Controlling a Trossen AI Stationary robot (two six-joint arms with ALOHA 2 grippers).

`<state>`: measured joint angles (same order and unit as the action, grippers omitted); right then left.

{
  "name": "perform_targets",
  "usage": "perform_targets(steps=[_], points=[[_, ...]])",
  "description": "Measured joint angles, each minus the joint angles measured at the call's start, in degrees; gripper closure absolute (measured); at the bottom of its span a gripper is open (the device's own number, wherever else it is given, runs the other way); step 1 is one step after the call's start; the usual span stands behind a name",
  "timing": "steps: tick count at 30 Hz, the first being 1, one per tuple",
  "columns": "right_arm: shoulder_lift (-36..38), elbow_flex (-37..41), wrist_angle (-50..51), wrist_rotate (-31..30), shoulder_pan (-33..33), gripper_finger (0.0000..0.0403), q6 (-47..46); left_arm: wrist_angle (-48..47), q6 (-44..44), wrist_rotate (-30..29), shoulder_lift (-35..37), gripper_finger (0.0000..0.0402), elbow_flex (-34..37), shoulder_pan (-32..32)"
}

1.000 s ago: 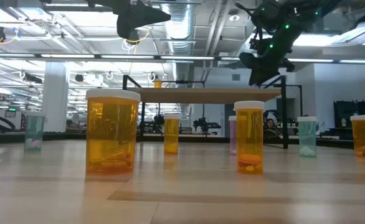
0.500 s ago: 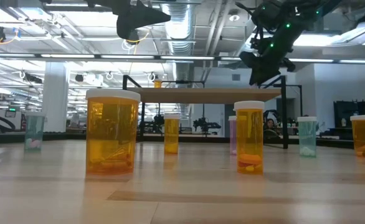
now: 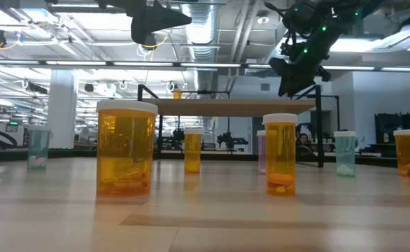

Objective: Pick and place medicine bottles onto shelf by color
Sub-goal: Put the top small pink pill bottle on the shelf, then put the top small orange pill bottle on the shelf

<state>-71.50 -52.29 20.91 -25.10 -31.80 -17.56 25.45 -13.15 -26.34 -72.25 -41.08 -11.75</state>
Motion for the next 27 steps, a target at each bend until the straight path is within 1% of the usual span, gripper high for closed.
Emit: perform_targets(steps=[5,8,18,27], points=[[0.0,0.0,-0.1,0.0,1.2,0.0176,1.1,0.0,0.0,0.0,0.0,0.0175,0.0,0.0],[0.0,0.0,-0.1,-0.1,1.6,0.0159,2.0,0.0,0.0,0.0,0.0,0.0175,0.0,0.0],[0.4,-3.0,4.9,-0.3,1.6,0.0154,1.5,-0.3,0.0,0.0,0.0,0.0175,0.0,0.0],[0.6,-7.5,14.0,-0.9,1.3,0.0154,0.9,-0.3,-0.1,0.0,0.0,0.0175,0.0,0.0]])
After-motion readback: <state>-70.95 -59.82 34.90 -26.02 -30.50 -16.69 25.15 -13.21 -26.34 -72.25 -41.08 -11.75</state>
